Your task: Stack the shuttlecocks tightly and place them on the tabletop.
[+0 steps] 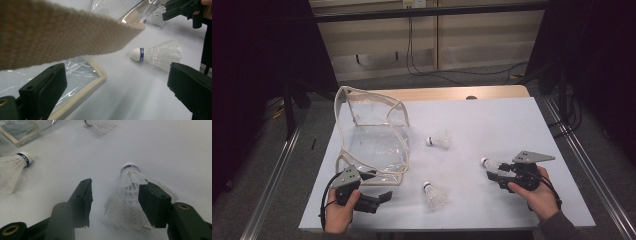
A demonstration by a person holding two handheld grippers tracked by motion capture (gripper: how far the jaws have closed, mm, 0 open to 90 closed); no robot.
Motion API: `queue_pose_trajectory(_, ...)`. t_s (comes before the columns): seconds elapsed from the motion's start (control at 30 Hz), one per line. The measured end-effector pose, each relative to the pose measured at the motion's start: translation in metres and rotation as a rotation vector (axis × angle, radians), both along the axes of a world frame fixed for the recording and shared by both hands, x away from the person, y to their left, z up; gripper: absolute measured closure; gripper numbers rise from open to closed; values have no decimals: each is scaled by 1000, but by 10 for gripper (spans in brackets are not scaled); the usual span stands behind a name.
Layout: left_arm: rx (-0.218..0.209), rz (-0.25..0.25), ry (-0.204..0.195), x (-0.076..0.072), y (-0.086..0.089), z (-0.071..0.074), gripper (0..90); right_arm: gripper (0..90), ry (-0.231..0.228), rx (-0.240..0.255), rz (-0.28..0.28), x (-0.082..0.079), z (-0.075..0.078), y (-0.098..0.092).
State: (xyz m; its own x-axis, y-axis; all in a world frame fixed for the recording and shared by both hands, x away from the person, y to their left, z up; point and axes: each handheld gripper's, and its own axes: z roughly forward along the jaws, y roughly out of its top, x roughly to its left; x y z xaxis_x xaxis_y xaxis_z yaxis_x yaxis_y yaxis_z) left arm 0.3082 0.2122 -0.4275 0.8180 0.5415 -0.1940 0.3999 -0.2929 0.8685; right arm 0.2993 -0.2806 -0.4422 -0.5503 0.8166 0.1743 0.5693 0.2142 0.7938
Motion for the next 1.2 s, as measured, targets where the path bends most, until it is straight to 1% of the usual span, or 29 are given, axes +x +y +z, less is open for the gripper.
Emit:
queue_pose_trajectory(0.1,3,-1,-4,0,1,0,24,531,1,-5,-1,2,-1,0)
queue_pose_trajectory(0.17,4,-2,-6,0,1,0,24,568,3,2,-3,3,-1,0)
queue_pose_trajectory(0.23,2,4,-7,0,1,0,24,619,1,-6,2,4,-1,0)
queue_pose_trajectory(0.33,0,4,-6,0,2,0,23,671,9,-4,7,6,-2,0)
queue_pose_trajectory(0.4,-4,9,-7,-1,2,0,24,701,9,-1,1,7,-2,0)
queue_pose_trajectory(0.47,-3,8,-8,-1,2,1,23,725,8,-8,1,8,-2,0)
queue_pose_trajectory(0.67,-7,12,-11,-1,3,1,24,841,17,7,11,12,-2,-1)
queue_pose_trajectory(0.7,-8,13,-11,-1,3,1,24,861,8,9,8,12,-2,-2)
queue_pose_trajectory(0.73,-11,13,-12,-1,3,1,24,872,1,11,5,13,-1,-2)
queue_pose_trajectory(0.8,-6,16,-13,-1,3,0,23,887,1,27,5,14,0,-4)
queue_pose_trajectory(1.0,-10,19,-8,-1,5,-1,23,900,11,75,8,20,3,-6)
queue_pose_trajectory(1.13,-11,23,-7,-1,7,-1,24,900,7,92,5,23,5,-5)
queue_pose_trajectory(1.2,-11,25,-6,-1,7,-1,24,900,-3,96,9,25,6,-5)
